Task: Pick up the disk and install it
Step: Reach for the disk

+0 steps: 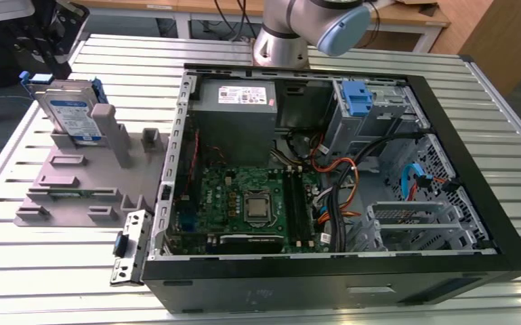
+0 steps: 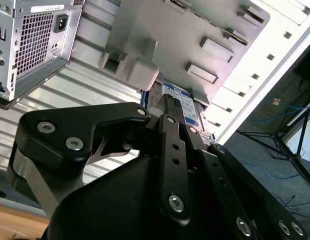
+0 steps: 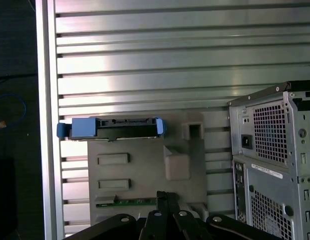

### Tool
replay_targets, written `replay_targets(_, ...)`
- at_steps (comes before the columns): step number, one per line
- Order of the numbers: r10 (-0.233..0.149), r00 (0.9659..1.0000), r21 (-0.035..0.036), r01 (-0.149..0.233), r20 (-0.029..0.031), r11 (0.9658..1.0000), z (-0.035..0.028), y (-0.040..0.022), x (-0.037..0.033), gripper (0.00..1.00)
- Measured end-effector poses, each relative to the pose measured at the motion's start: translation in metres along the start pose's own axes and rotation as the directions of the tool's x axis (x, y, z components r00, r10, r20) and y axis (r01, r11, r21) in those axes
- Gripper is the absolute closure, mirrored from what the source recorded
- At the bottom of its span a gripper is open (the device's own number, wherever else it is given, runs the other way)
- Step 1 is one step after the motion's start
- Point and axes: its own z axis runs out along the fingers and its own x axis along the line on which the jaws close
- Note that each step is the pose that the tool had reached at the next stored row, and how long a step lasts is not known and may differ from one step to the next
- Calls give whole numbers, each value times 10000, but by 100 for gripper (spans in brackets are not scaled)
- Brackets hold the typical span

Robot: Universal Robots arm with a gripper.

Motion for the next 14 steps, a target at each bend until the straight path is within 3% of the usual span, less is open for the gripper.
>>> replay_targets(14,-1,10000,1,1,-1,10000,3,22,3,89)
